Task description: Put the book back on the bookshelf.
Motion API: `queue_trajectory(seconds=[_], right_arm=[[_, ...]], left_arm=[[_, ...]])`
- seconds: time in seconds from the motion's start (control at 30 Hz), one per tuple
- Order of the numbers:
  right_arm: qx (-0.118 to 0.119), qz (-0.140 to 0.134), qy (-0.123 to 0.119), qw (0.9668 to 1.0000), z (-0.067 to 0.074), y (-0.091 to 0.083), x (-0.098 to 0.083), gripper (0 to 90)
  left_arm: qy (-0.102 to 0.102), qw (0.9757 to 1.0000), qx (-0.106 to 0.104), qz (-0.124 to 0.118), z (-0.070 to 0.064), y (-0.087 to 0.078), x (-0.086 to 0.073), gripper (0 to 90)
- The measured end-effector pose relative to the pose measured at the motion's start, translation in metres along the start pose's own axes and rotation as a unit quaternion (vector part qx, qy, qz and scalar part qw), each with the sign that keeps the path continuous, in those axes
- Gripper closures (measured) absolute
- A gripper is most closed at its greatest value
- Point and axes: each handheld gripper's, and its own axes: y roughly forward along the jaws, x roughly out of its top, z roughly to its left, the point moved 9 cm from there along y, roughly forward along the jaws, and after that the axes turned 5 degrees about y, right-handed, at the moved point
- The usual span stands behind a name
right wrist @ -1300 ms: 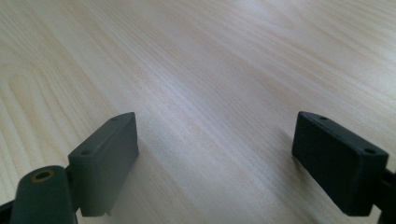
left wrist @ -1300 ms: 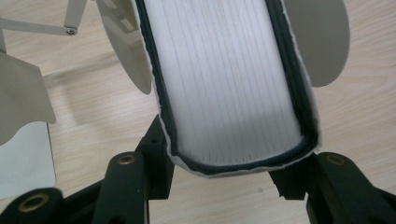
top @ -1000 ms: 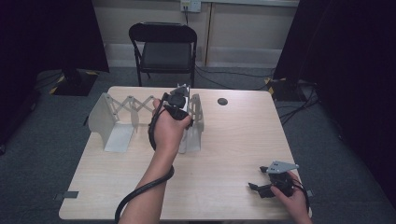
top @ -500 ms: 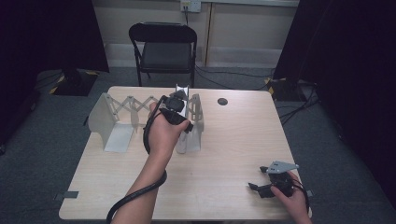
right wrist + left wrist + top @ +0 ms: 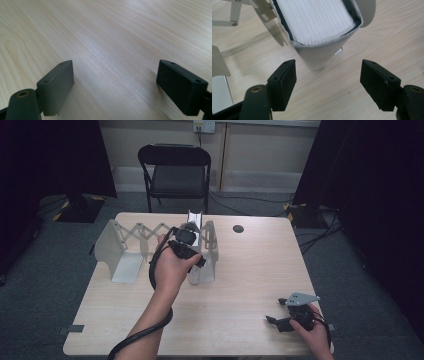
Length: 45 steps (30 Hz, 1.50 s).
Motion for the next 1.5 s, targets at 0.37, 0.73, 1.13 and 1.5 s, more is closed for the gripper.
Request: queue_trajectory(seconds=[0.37,0.73,1.13,1.5], right_arm=[[0.0,0.0,-0.001,1.0,0.0,0.0,0.0,14.1],[0.0,0.0,0.0,1.0,0.0,0.0,0.0,14.1],[0.0,0.0,0.0,1.0,0.0,0.0,0.0,14.1],[0.0,0.001,-0.001,1.0,0.0,0.0,0.0,14.1]], left_arm=[[0.0,0.9999,-0.015,0.0,0.003,0.004,-0.014,26.6],[0.001,0.9994,-0.034,-0.005,0.001,0.006,-0.023,25.6],[0.007,0.9989,-0.045,-0.01,0.0,0.01,-0.03,24.8],[0.006,0.9983,-0.058,-0.012,-0.001,0.015,-0.038,23.7]])
